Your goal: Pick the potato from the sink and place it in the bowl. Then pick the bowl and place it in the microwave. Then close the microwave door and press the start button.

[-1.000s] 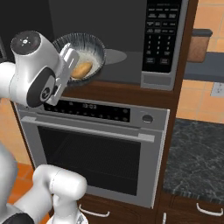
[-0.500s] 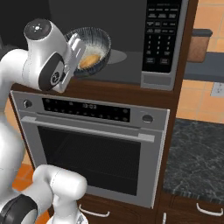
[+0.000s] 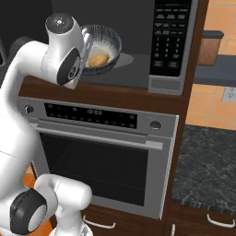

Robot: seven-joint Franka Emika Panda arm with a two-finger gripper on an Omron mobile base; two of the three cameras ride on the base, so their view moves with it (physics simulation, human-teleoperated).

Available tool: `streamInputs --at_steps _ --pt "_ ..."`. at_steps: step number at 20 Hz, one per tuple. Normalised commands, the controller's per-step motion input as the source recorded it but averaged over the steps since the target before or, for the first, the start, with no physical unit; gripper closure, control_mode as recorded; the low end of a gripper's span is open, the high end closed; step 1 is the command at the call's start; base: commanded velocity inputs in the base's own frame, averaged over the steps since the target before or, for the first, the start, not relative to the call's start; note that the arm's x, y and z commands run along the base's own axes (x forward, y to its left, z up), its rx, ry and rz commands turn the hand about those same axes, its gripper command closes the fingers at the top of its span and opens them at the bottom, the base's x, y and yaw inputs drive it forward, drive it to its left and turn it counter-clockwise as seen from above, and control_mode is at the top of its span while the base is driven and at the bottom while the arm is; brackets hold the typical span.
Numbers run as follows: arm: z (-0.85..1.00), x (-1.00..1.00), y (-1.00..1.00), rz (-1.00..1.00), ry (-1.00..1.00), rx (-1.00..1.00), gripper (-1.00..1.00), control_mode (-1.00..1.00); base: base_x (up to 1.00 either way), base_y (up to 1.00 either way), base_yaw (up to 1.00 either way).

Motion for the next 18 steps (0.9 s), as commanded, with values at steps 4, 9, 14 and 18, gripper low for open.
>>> streamInputs --at_steps 4,9,14,18 --pt "0.29 0.07 0.0 0.16 -0.01 0.0 1.0 -1.0 0.0 0.0 0.0" --pt "0.12 0.04 0.03 0.15 -0.07 0.0 1.0 -1.0 0.0 0.0 0.0" --pt "-0.07 0.25 0.01 0.03 0.0 -0.01 1.0 -1.0 0.0 0.0 0.0" --pt "-0.15 0.34 0.01 0.0 0.0 -0.01 1.0 -1.0 0.0 0.0 0.0"
